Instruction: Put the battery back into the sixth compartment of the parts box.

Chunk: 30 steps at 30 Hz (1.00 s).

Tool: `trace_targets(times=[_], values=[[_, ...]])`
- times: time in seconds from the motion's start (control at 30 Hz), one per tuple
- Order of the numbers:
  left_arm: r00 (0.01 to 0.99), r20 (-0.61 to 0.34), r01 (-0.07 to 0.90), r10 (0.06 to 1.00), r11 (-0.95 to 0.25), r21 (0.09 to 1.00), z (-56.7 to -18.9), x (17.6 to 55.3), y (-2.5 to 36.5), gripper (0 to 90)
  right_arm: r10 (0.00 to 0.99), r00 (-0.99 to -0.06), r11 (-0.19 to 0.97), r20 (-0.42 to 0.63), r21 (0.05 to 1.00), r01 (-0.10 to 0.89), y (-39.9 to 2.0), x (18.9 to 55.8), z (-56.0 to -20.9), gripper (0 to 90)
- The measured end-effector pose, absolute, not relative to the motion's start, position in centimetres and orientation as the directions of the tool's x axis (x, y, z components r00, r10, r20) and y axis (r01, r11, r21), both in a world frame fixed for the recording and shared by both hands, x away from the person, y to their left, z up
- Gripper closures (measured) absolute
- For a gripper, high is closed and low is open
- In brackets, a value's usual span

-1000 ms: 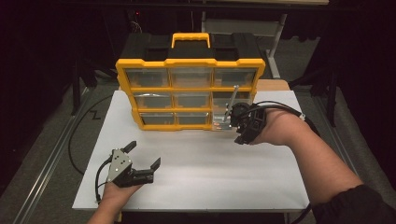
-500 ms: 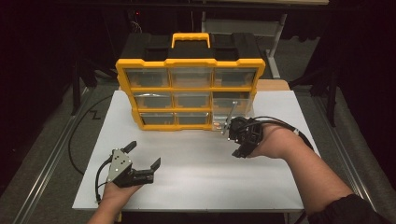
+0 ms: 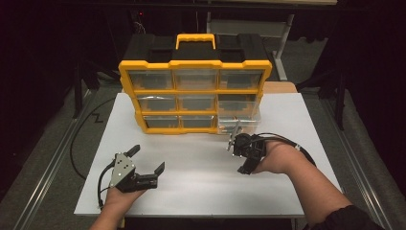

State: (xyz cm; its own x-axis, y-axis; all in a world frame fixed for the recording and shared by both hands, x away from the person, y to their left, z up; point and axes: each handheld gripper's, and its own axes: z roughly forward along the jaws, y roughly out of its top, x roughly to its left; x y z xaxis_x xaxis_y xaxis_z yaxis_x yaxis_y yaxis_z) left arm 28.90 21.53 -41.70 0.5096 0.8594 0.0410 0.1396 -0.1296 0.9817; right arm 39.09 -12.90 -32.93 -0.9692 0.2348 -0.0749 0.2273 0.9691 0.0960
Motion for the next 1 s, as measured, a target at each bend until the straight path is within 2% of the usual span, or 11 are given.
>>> trace_targets(times=[0.17, 0.6, 0.67, 0.8, 1.0], values=[[0.509, 0.039, 0.141, 0.860, -0.129, 0.982, -41.7, 28.9, 21.5, 0.4, 0.236, -0.969, 0.969, -0.069, 0.092, 0.230, -13.0, 39.0, -34.4, 37.6], [0.510, 0.041, 0.143, 0.859, -0.131, 0.981, -41.8, 28.9, 21.5, 0.4, 0.246, -0.969, 0.967, -0.032, 0.081, 0.243, -13.3, 38.5, -37.9, 18.3], [0.511, 0.041, 0.142, 0.859, -0.131, 0.981, -41.8, 28.9, 21.5, 0.4, 0.253, -0.967, 0.965, -0.036, 0.085, 0.249, -13.3, 38.4, -38.3, 14.7], [0.511, 0.042, 0.142, 0.859, -0.133, 0.981, -41.8, 28.9, 21.5, 0.4, 0.274, -0.960, 0.960, -0.058, 0.081, 0.269, -13.5, 38.4, -39.1, 0.9], [0.511, 0.042, 0.143, 0.859, -0.134, 0.981, -41.8, 28.9, 21.5, 0.4, 0.275, -0.956, 0.959, -0.102, 0.091, 0.267, -13.5, 38.2, -39.4, 0.8]])
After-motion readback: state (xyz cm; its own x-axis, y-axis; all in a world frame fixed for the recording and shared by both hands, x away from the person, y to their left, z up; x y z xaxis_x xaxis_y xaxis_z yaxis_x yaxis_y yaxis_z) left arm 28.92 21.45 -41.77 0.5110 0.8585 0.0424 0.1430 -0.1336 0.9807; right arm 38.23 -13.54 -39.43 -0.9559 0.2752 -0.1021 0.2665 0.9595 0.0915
